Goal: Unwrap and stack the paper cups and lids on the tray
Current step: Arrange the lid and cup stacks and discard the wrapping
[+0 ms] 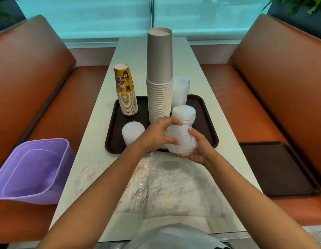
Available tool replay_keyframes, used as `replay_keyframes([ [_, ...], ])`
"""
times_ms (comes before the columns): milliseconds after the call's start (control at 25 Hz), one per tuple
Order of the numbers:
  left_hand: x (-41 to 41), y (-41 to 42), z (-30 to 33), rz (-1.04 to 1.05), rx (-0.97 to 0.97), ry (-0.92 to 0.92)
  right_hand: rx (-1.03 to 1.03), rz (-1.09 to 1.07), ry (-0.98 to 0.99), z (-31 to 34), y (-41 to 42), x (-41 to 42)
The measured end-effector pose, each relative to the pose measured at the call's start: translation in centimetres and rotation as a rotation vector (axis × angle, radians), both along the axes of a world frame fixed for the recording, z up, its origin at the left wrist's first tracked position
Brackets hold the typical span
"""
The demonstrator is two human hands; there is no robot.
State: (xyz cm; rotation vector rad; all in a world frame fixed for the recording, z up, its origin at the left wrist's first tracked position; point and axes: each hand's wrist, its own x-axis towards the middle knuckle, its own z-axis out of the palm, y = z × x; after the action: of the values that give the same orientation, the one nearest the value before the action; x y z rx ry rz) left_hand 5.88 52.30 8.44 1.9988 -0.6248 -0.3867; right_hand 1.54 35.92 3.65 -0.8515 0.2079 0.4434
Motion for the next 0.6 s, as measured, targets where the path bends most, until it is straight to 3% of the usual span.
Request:
replay_keyframes([
  [200, 0.2, 0.2, 0.7, 0.036, -0.042, -0.011, 0.092, -0.027, -0.011, 0.6, 0.3, 0.6],
  [400, 0.4, 1.2, 0.7, 0.026, 0.081, -0.141, 0.103, -0.095, 0.04, 0.0, 0.8, 0.7],
  [600, 0.4, 1.5, 0.6, 0.081, -0.018, 0.019, 0.062, -0.098, 0.033, 0.3, 0.6, 0.6],
])
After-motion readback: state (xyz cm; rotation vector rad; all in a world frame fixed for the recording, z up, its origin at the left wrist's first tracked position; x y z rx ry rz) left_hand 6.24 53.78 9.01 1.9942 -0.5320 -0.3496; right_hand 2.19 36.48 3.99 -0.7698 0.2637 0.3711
